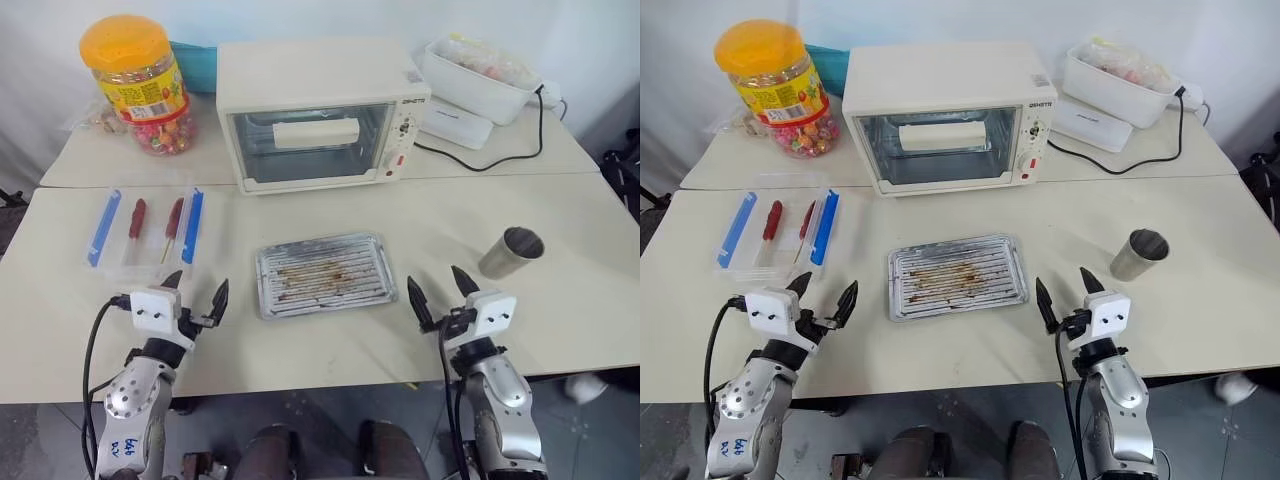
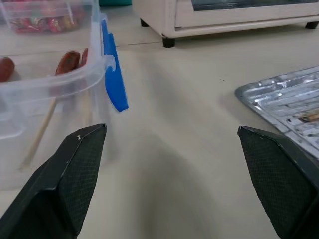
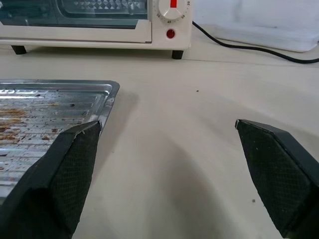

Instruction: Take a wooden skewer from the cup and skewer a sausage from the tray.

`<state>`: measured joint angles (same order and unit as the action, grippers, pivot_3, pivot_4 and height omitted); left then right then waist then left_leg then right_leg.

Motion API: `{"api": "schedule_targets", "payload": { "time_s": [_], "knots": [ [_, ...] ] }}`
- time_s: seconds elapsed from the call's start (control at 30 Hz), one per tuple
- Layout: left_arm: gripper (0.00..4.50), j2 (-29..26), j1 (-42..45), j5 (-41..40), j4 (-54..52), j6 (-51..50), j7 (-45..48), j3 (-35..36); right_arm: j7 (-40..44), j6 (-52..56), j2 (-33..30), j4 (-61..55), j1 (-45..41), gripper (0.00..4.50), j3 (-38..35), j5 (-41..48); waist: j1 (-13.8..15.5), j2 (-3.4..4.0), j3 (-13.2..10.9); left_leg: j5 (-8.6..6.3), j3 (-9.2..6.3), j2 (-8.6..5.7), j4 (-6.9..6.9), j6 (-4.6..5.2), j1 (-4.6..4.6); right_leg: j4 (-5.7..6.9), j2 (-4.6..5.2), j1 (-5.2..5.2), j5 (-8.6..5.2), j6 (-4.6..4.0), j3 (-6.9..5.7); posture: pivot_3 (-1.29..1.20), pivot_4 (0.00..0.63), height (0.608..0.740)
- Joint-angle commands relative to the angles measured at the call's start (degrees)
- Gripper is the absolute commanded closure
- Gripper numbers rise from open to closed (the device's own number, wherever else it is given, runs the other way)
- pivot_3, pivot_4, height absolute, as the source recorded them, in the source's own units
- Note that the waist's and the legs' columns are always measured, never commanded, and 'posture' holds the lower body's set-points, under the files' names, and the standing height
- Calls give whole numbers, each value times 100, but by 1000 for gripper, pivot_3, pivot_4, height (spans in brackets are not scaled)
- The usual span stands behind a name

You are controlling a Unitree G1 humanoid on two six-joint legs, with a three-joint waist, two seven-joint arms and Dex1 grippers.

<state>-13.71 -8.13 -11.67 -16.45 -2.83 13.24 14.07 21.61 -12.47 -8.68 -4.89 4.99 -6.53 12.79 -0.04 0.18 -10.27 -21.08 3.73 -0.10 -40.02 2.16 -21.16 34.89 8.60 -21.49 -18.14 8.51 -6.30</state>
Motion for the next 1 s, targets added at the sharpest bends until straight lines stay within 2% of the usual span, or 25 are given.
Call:
{"api": "schedule_targets", "payload": {
  "time_s": [0.03,0.27,0.6,0.83,1.0],
  "knots": [
    [15,70,41,-35,45,196,-164,201,-68,-104,2,-139,52,0,-46,35,-4,0,0,0,0,0,0,0,0,0,0,0,0,0,0,0,150,740],
    [15,-1,227,-165,286,307,-134,364,-180,-109,-32,15,-287,0,-96,-29,-4,0,0,0,1,1,-1,0,1,1,0,0,0,0,0,0,150,740],
    [15,-93,468,-283,402,135,-62,395,-386,-10,105,-346,-228,0,4,-41,-2,0,0,0,-1,1,-1,0,0,6,-1,-1,0,0,-3,0,150,740],
    [15,-237,667,-233,286,-154,9,281,-293,287,-74,-605,-266,0,23,26,-5,0,0,0,-1,1,-2,0,1,8,-1,-1,0,0,-2,0,150,740],
    [15,-130,326,-238,37,-168,28,245,-215,388,-153,-664,-214,0,12,58,-8,0,0,0,-1,1,-1,0,1,7,-1,-1,0,0,-2,0,150,740]
  ]
}}
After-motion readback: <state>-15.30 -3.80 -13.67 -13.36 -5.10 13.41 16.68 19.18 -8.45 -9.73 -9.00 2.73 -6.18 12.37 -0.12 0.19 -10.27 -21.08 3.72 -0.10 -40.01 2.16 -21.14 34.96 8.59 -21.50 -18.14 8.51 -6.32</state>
